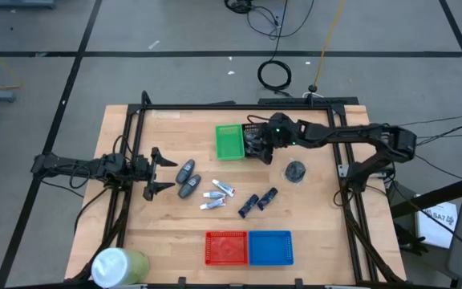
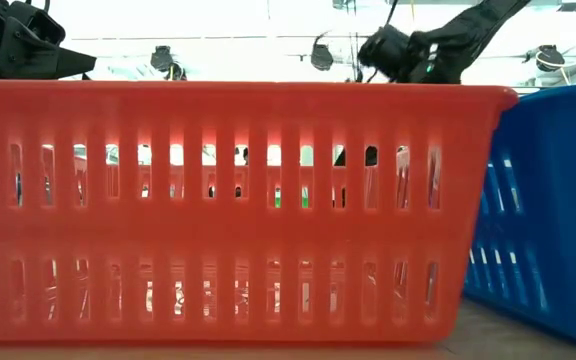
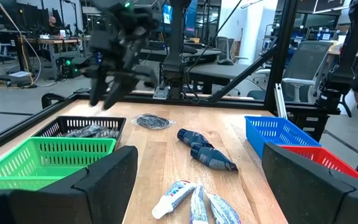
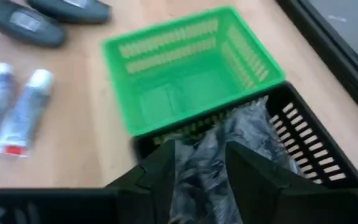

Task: Pick & Place Travel size toiletries
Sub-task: Put the hairbrush into the black bin

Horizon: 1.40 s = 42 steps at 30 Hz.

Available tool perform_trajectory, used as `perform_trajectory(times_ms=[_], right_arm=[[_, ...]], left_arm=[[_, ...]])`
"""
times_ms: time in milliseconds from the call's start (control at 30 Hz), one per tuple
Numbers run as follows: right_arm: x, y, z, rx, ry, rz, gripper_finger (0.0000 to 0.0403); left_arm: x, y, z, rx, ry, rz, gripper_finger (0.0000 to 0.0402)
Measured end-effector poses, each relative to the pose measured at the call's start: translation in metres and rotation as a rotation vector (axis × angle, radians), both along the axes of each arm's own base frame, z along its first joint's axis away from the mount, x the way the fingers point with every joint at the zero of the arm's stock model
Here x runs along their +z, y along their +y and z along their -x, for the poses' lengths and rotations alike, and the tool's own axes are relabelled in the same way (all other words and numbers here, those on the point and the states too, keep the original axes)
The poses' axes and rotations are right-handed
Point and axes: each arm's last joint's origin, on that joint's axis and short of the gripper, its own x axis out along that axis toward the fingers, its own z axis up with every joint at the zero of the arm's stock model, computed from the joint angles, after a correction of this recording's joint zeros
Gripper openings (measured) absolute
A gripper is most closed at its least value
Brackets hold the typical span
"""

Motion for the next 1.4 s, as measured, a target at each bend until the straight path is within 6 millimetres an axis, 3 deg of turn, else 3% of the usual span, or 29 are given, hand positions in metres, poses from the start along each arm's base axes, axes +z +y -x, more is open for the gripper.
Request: perform_trajectory(times_ms=[267,500,633,833,1400], right_arm=[[0.036,0.038,0.033,0.054,0.049,-0.052,0.0142],[0.037,0.073,0.065,0.065,0.273,-0.200,0.0177],[0.025,0.086,0.075,0.075,0.385,-0.238,0.0224],[-0.013,0.092,0.085,0.049,0.466,-0.177,0.0273],[-0.074,0.091,0.110,-0.092,0.468,-0.145,0.0275]], left_arm=[[0.000,0.000,0.000,0.000,0.000,0.000,0.0337],[0.000,0.000,0.000,0.000,0.000,0.000,0.0337],[0.000,0.000,0.000,0.000,0.000,0.000,0.0337],[0.000,0.000,0.000,0.000,0.000,0.000,0.0337],[0.000,0.000,0.000,0.000,0.000,0.000,0.0337]])
